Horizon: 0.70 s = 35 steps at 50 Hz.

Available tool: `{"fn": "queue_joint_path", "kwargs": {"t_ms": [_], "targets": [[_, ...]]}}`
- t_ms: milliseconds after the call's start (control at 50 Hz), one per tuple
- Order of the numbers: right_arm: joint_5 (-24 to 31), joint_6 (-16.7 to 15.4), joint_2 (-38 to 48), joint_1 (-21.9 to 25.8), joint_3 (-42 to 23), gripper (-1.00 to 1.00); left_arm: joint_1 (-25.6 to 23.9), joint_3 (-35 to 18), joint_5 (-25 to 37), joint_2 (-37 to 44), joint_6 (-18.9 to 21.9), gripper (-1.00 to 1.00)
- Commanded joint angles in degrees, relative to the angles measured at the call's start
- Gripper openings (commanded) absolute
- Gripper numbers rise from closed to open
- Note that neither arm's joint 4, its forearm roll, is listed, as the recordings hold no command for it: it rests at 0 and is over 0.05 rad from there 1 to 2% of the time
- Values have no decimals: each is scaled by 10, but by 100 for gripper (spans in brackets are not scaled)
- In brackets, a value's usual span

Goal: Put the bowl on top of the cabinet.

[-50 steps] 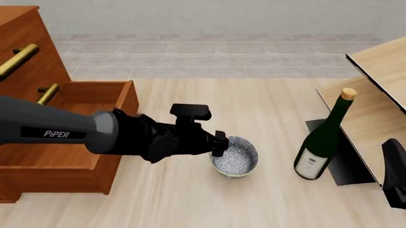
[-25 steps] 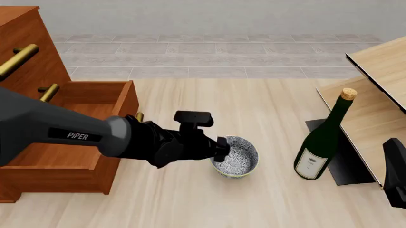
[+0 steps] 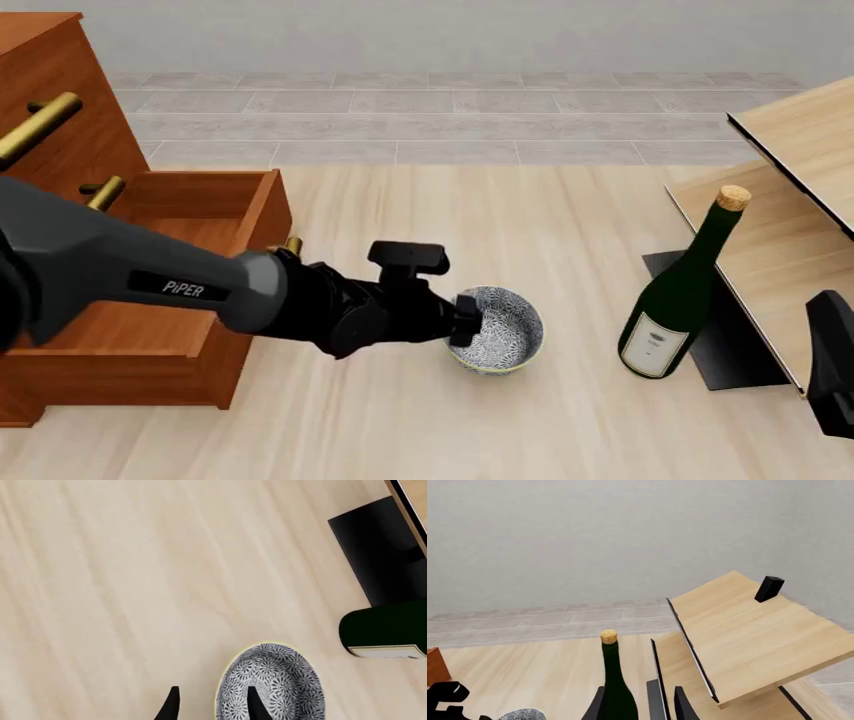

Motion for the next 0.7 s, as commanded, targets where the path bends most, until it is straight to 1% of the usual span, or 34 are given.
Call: {"fn": "queue_joint_path", "kwargs": {"t_ms": [20,80,100,140,160,200,300,340,380,460,520,700], "targets": [[1,1,0,-1,-2,100,1,-1,-3,6,3,100],[0,1,0,-1,-1,100,-1,5,-10,0,0,100],[0,1,0,-2,-1,100,2,7,-10,-2,0,-100],[1,1,0,-2,-1,100,15,11,-11,-12,9,-100],[0,0,0,-2,0,100,10,13,-9,-16,4,-100],[1,1,0,-2,-1,100,10,15,-8,-22,8,-100],[1,1,0,-2,-1,100,7,29,-5,-68,14,-100],[0,0,0,-2,0,100,19,30,1,-80,7,-100],[0,1,0,-2,0,100,36,33,5,-98,23,-100],[1,1,0,-3,-1,100,34,40,16,-119,10,-100],[-1,1,0,-2,2,100,29,59,18,-153,-9,-100],[3,2,0,-2,0,100,30,76,55,-208,0,-100]]}}
